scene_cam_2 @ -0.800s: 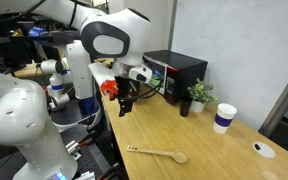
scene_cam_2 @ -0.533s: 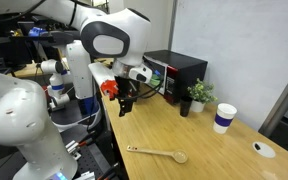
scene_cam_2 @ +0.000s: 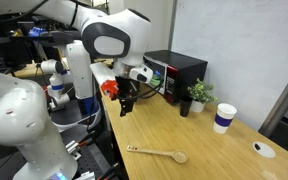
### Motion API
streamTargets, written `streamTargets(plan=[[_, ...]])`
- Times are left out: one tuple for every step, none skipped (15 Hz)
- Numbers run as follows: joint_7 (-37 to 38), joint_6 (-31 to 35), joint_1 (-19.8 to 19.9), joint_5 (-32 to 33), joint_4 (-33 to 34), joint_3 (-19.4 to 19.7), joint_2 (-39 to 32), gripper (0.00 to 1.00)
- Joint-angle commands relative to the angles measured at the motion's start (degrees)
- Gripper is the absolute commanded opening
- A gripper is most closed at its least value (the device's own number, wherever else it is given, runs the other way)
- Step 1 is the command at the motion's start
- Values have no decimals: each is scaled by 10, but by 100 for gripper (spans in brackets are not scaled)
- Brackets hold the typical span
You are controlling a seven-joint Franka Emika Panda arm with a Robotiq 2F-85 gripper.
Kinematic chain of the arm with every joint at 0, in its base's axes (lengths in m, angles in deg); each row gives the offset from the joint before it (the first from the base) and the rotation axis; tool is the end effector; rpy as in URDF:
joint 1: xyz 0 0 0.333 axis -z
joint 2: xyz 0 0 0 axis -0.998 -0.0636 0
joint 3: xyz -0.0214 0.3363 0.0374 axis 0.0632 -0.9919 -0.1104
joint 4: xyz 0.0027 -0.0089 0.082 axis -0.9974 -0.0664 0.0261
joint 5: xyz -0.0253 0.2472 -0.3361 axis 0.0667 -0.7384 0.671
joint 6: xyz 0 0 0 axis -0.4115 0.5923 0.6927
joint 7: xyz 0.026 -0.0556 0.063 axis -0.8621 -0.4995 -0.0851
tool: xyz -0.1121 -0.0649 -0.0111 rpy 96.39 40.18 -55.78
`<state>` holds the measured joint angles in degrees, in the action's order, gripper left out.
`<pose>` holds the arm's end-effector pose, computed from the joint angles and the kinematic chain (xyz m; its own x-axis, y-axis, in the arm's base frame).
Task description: Take the green pot out of the microwave
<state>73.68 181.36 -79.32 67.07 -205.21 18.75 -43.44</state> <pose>0.2889 -0.1180 0.3846 0.9837 -0.0961 -0.1522 -0.1298 -0.9643 -0.2306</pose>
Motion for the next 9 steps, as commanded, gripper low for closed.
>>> streamTargets(plan=[[21, 65, 1, -26, 9, -15, -62, 100], [24, 86, -6, -38, 12, -19, -80, 100], [27, 107, -13, -53, 16, -23, -96, 100], [29, 128, -21, -71, 20, -28, -113, 100], [27, 148, -30, -89, 23, -33, -127, 100], [26, 164, -40, -108, 31, -40, -143, 100], [25, 183, -49, -125, 35, -46, -156, 100], [23, 201, -59, -142, 44, -53, -172, 100], [23, 215, -67, -154, 55, -60, -187, 100]])
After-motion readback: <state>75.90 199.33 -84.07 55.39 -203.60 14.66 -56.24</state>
